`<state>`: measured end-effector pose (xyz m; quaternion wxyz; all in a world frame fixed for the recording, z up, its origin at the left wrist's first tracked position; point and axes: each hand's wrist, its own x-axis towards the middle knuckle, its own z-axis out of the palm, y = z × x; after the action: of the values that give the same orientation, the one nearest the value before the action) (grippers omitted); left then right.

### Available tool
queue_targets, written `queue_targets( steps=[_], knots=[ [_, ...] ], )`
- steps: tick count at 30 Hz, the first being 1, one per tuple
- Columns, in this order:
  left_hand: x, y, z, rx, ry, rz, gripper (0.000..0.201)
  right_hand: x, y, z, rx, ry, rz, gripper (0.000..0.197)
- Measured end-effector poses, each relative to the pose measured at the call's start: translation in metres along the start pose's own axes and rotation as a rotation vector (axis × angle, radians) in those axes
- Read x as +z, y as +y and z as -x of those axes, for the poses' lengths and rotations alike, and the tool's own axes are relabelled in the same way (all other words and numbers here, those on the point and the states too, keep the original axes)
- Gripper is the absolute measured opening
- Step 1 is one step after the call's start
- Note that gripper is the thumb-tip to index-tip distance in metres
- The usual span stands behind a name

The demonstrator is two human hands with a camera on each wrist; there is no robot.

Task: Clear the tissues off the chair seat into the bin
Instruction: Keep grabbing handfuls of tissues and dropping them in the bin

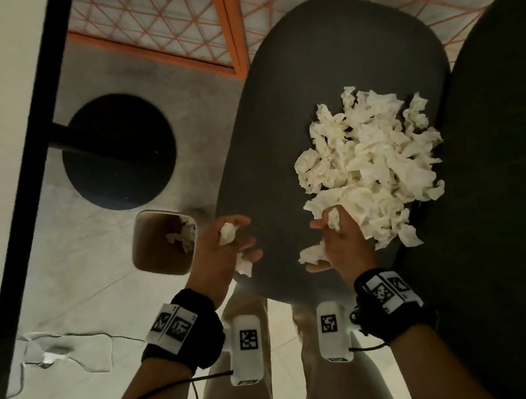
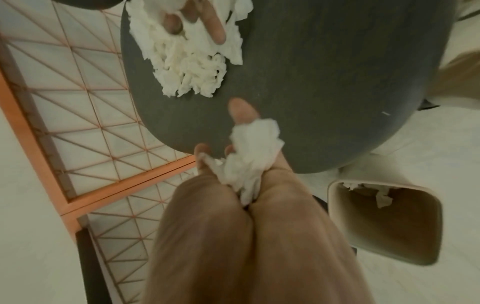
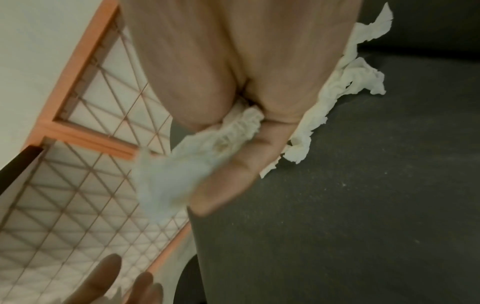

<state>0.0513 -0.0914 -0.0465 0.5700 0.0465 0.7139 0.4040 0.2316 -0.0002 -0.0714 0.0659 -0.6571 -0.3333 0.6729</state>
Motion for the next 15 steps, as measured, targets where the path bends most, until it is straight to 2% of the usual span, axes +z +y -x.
queue_targets(
  steps=[2, 4, 7, 8, 11, 13, 15],
  knots=[
    [0.001, -0.008, 0.012, -0.015, 0.024, 0.032, 0.03, 0.003, 0.003, 0.003, -0.05, -0.024, 0.15, 0.022],
    [0.001, -0.019, 0.023, 0.005, 0.053, -0.065, 0.022, 0.007, 0.005, 0.006, -0.105, -0.036, 0.272, 0.02],
    [-0.007, -0.041, 0.029, 0.019, 0.135, -0.161, 0.019, 0.021, 0.007, 0.01, -0.141, -0.05, 0.34, 0.008],
    [-0.011, -0.047, 0.029, 0.018, 0.167, -0.179, 0.021, 0.026, 0.008, 0.011, -0.144, -0.054, 0.356, 0.01],
    [-0.028, -0.061, 0.033, -0.01, 0.29, -0.284, 0.043, 0.045, 0.012, 0.016, -0.153, -0.115, 0.414, 0.022],
    [-0.042, -0.067, 0.035, -0.074, 0.369, -0.265, 0.056, 0.059, 0.017, 0.019, -0.134, -0.231, 0.467, 0.019],
    [-0.055, -0.075, 0.035, -0.128, 0.393, -0.236, 0.06, 0.076, 0.026, 0.02, -0.13, -0.374, 0.584, 0.018]
  ],
)
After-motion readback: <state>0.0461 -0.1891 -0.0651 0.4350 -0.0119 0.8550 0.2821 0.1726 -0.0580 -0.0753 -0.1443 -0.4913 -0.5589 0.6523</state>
